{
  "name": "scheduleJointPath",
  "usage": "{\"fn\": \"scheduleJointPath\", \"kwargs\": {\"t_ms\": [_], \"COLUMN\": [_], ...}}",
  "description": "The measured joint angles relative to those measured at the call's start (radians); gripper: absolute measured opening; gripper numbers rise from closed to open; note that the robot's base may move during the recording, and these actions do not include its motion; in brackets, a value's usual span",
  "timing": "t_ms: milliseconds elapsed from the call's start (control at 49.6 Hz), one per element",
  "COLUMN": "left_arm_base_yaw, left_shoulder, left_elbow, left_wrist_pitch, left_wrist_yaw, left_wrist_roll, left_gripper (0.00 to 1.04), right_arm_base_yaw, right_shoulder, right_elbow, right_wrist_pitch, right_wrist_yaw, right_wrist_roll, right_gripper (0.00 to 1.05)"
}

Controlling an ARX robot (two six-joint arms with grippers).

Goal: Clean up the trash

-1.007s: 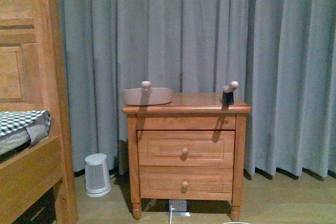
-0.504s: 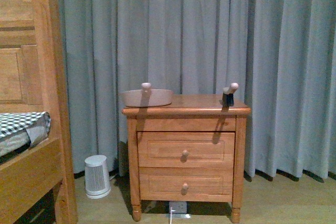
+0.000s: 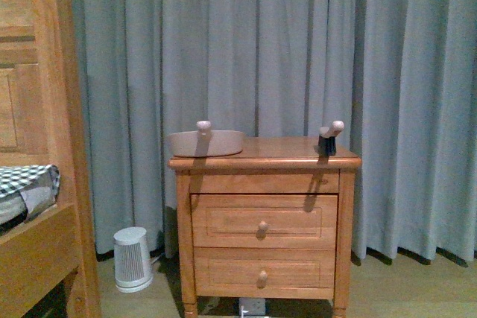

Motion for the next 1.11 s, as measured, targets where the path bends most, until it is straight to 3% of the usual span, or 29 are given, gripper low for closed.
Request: {"fn": "scheduleJointPath", "kwargs": {"t_ms": [1108], "left_arm_base_yaw": [0.000], "left_shoulder": [0.001], "left_elbow": [0.000], "left_wrist_pitch": [0.000], "left_wrist_yaw": [0.000], "left_wrist_roll": [0.000], "left_gripper": [0.97], "right_arm_base_yaw": [0.000], "right_shoulder": [0.001], "right_elbow": [0.000], "right_wrist_pitch": [0.000], "right_wrist_yaw": [0.000], "right_wrist_roll": [0.000], "right_gripper": [0.97]}}
